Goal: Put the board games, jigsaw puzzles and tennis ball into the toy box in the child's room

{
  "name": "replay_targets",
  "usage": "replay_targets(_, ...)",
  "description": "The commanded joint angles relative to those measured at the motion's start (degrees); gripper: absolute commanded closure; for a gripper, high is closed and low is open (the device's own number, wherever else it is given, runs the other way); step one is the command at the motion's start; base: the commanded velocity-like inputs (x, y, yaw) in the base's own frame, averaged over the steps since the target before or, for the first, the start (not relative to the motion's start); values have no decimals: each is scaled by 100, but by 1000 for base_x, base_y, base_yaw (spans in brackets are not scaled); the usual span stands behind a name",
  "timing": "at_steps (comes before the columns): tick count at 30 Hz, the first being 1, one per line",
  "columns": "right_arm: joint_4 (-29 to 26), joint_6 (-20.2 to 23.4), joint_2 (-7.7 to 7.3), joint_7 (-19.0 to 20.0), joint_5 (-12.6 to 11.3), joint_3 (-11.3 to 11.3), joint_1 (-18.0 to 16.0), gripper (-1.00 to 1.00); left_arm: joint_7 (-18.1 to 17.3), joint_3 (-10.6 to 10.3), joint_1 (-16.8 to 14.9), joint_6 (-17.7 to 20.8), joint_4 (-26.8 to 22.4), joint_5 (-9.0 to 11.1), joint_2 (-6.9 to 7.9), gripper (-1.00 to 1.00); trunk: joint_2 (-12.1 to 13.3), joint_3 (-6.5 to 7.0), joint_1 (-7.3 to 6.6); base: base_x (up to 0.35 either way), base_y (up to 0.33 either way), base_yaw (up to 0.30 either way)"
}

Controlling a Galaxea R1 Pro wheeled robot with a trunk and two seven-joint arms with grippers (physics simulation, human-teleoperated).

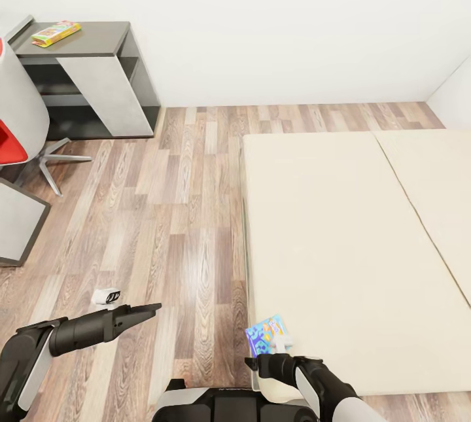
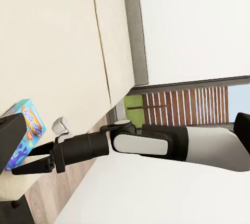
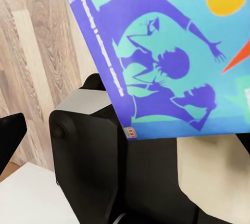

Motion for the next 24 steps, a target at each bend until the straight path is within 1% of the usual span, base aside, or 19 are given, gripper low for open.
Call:
replay_targets(1,-12,44,5,30,18,-47,0,-100,-18,0,-1,60,-1,3,2,-100,-5,-4,1,0,0,0)
replay_targets(13,-34,8,22,50,27,-20,0,-100,-18,0,-1,61,-1,4,2,-100,-5,-4,1,0,0,0)
replay_targets(24,-64,8,82,60,94,20,0,-100,-18,0,-1,60,-1,3,2,-100,-5,-4,1,0,0,0)
